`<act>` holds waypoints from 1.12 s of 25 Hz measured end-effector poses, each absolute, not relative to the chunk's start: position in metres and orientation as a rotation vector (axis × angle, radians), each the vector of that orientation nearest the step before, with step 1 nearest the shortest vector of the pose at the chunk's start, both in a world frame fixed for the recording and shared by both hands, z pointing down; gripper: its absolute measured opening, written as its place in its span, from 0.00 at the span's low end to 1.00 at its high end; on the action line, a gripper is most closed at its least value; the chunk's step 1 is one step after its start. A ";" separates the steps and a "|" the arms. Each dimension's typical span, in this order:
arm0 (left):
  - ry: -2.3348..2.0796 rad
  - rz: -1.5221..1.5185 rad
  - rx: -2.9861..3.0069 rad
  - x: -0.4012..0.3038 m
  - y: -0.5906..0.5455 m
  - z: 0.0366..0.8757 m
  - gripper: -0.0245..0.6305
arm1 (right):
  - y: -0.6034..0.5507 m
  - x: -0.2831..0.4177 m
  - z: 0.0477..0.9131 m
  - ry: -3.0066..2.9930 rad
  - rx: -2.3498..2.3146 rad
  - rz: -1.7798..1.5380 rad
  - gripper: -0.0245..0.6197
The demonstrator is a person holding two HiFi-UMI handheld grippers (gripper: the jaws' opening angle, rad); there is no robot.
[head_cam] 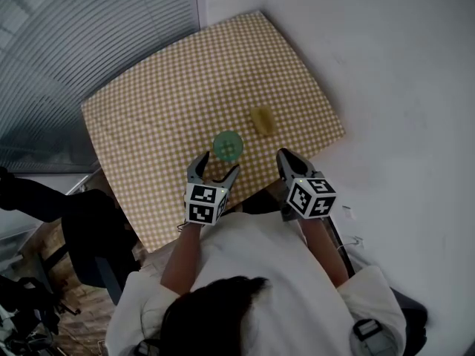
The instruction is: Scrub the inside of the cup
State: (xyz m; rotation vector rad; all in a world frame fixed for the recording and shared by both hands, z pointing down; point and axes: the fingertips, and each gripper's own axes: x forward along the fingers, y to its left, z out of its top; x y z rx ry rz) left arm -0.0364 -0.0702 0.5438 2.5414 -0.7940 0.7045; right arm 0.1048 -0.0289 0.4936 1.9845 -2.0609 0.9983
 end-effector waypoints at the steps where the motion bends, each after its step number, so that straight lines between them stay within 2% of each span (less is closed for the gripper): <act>1: -0.796 0.737 2.545 -0.032 -0.072 0.549 0.59 | -0.030 0.108 0.493 -2.063 1.980 1.001 0.09; 5: -0.810 0.855 2.550 -0.018 -0.082 0.559 0.59 | -0.036 0.116 0.497 -2.067 1.935 1.022 0.09; 23: -0.899 0.868 2.504 -0.003 -0.106 0.559 0.59 | -0.056 0.119 0.521 -2.106 1.745 1.051 0.10; 28: -0.971 0.828 2.480 -0.010 -0.112 0.547 0.59 | -0.071 0.122 0.521 -2.102 1.709 0.959 0.10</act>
